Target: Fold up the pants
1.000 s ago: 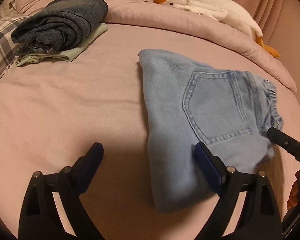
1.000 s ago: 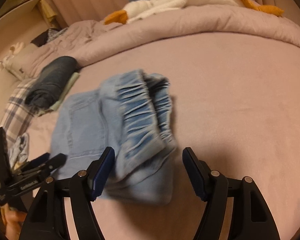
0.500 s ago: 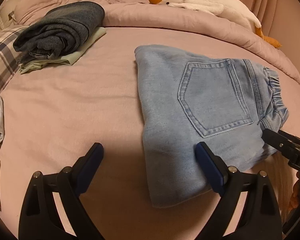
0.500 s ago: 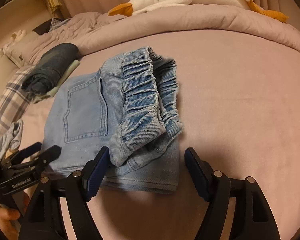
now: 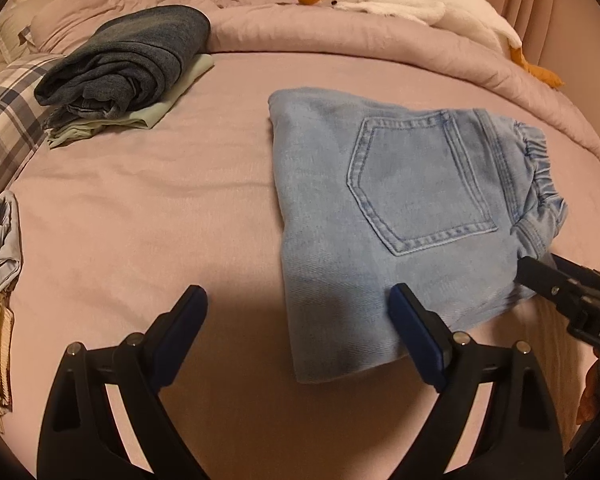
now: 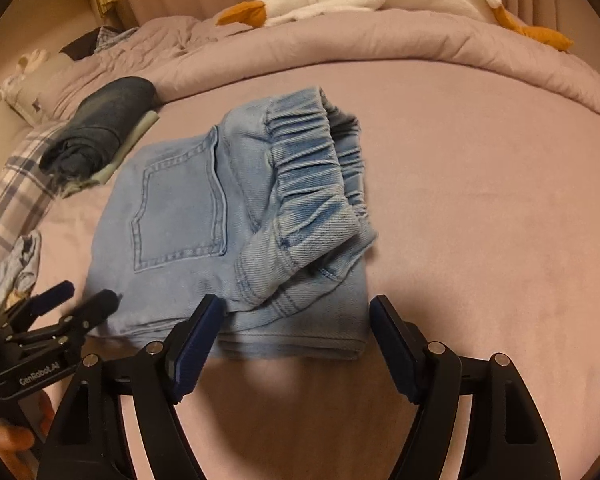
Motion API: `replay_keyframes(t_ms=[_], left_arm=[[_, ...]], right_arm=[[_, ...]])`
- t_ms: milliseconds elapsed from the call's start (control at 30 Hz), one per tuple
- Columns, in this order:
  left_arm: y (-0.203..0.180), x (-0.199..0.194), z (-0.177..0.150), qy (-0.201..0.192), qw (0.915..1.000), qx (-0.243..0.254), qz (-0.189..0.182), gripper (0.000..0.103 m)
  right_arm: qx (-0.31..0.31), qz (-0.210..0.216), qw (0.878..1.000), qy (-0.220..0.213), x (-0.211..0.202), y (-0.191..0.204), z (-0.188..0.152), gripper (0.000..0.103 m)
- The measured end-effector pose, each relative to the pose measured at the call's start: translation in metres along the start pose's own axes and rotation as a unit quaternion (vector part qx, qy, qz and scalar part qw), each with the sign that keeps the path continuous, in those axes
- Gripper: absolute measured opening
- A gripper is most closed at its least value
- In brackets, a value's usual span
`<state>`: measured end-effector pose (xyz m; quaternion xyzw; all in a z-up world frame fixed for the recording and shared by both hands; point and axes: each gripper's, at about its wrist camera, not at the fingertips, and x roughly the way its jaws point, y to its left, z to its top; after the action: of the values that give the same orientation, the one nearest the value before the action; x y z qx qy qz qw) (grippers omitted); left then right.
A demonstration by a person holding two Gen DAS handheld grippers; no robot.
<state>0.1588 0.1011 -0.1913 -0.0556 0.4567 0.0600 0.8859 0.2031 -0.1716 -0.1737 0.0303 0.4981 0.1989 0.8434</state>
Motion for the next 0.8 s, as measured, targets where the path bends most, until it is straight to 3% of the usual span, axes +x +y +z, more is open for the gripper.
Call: replay_keyframes(t_ms=[267, 667, 800], left_arm=[[0.0, -0.025, -0.008, -0.021, 0.9997, -0.01, -0.012, 0.092], [-0.003, -0.073, -0.022, -0.04, 0.9982, -0.024, -0.038, 0.094], [-0.003, -0.092, -0.027, -0.043, 0.998, -0.027, -0.039, 0.102]], right_arm=[[0.019, 0.012, 1.0, 0.007, -0.015, -0.002, -0.006, 0.075], [-0.024, 0.018, 0.999, -0.033, -0.064, 0.031, -0.015, 0.075], [-0.04, 0.019, 0.998, -0.051, -0.084, 0.039, -0.02, 0.075]])
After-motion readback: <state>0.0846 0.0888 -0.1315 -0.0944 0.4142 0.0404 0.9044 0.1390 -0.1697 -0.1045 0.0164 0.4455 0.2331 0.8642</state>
